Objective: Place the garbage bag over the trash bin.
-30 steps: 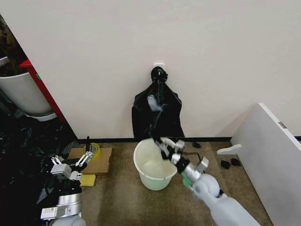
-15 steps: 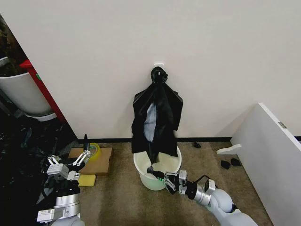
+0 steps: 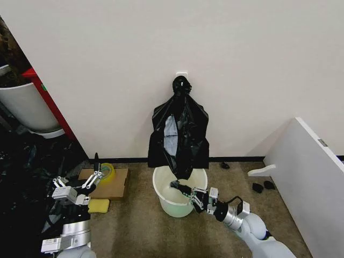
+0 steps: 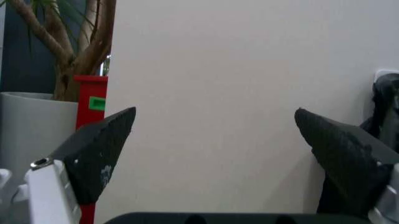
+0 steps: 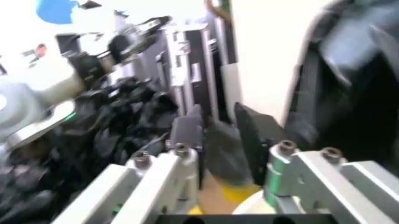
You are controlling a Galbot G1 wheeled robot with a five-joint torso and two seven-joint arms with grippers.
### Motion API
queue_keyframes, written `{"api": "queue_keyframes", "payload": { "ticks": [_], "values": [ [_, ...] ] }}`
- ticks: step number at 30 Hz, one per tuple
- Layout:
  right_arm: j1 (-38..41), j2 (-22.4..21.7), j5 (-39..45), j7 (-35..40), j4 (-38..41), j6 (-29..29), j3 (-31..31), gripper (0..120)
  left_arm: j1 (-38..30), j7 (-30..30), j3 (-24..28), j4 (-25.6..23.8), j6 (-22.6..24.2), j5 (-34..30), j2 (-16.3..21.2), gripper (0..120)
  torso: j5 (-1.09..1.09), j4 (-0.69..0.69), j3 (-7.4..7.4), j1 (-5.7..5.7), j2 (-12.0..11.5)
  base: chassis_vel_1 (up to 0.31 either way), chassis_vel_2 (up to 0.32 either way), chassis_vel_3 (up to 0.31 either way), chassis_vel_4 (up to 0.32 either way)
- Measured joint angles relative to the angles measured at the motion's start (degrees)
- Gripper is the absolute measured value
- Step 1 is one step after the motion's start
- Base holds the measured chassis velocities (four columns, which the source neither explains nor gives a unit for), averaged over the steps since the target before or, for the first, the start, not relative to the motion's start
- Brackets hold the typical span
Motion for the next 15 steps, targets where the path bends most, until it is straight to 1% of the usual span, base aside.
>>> {"api": "queue_keyframes", "payload": {
  "ticks": [1,2,3,4,5,6,7,8,9,11,12,13,14,15],
  "values": [
    [-0.36,0.03,-3.36,-1.57,-0.01,1.19,1.02,28,-0.24,-0.08,-0.01,0.1,0.2,-0.23,0.15,100,0.0,-0.01,0.0,0.0,0.0,0.0,0.0,0.0,0.0],
    [-0.52,0.08,-6.94,-2.71,-0.35,2.75,2.07,32,-0.41,-0.17,-0.01,0.14,0.37,-0.39,0.32,100,0.0,-0.01,0.0,0.0,0.0,0.0,0.0,0.0,0.0],
    [-0.52,0.08,-6.94,-2.71,-0.35,2.75,2.07,32,-0.41,-0.17,-0.01,0.14,0.37,-0.39,0.32,100,0.0,-0.01,0.0,0.0,0.0,0.0,0.0,0.0,0.0],
    [-0.64,0.08,-10.42,-2.98,-0.8,4.38,2.95,36,-0.5,-0.22,-0.02,0.14,0.46,-0.5,0.46,100,0.0,-0.01,0.0,0.0,0.0,0.0,0.0,0.0,0.0],
    [-0.83,0.05,-14.07,-2.35,-1.48,6.36,3.72,43,-0.54,-0.26,-0.04,0.14,0.55,-0.6,0.61,100,0.0,-0.01,0.0,0.0,0.0,0.0,0.0,0.0,0.0],
    [-0.91,0.01,-14.96,-1.68,-1.7,7.02,3.87,45,-0.56,-0.27,-0.04,0.14,0.59,-0.64,0.66,100,0.0,-0.01,0.0,0.0,0.0,0.0,0.0,0.0,0.0],
    [-1.08,-0.08,-16.23,0.95,-1.98,8.21,4.01,50,-0.58,-0.28,-0.07,0.14,0.63,-0.72,0.78,100,0.0,-0.02,0.0,0.0,0.0,0.0,0.0,0.0,0.0],
    [-1.08,-0.08,-16.23,0.95,-1.98,8.21,4.01,50,-0.58,-0.28,-0.07,0.14,0.63,-0.72,0.78,100,0.0,-0.02,0.0,0.0,0.0,0.0,0.0,0.0,0.0],
    [-1.19,-0.15,-17.05,5.03,-1.95,9.04,3.88,53,-0.6,-0.29,-0.1,0.13,0.64,-0.77,0.86,100,0.0,-0.01,0.0,0.0,0.0,0.0,0.0,0.0,0.0],
    [-1.05,-0.06,-19.22,20.71,-0.45,9.96,2.16,64,-0.84,-0.31,-0.12,0.37,0.65,-0.83,1.02,100,0.0,-0.02,0.0,0.0,0.0,0.0,0.0,0.0,0.0],
    [-1.05,-0.06,-19.22,20.71,-0.45,9.96,2.16,64,-0.84,-0.31,-0.12,0.37,0.65,-0.83,1.02,100,0.0,-0.02,0.0,0.0,0.0,0.0,0.0,0.0,0.0],
    [-0.52,0.2,-21.45,28.99,0.73,9.73,0.86,70,-1.01,-0.33,-0.12,0.69,0.65,-0.84,1.08,100,0.0,-0.01,0.0,0.0,0.0,0.0,0.0,0.0,0.0],
    [-0.11,0.37,-23.28,33.14,1.3,9.39,0.2,73,-1.12,-0.36,-0.12,0.87,0.65,-0.84,1.09,100,0.0,-0.01,0.0,0.0,0.0,0.0,0.0,0.0,0.0],
    [1.06,0.89,-29.76,42.66,2.37,8.13,-1.01,78,-1.42,-0.44,-0.1,1.28,0.65,-0.85,1.08,100,0.0,0.01,0.0,0.0,0.0,0.0,0.0,0.0,0.0]
  ]
}}
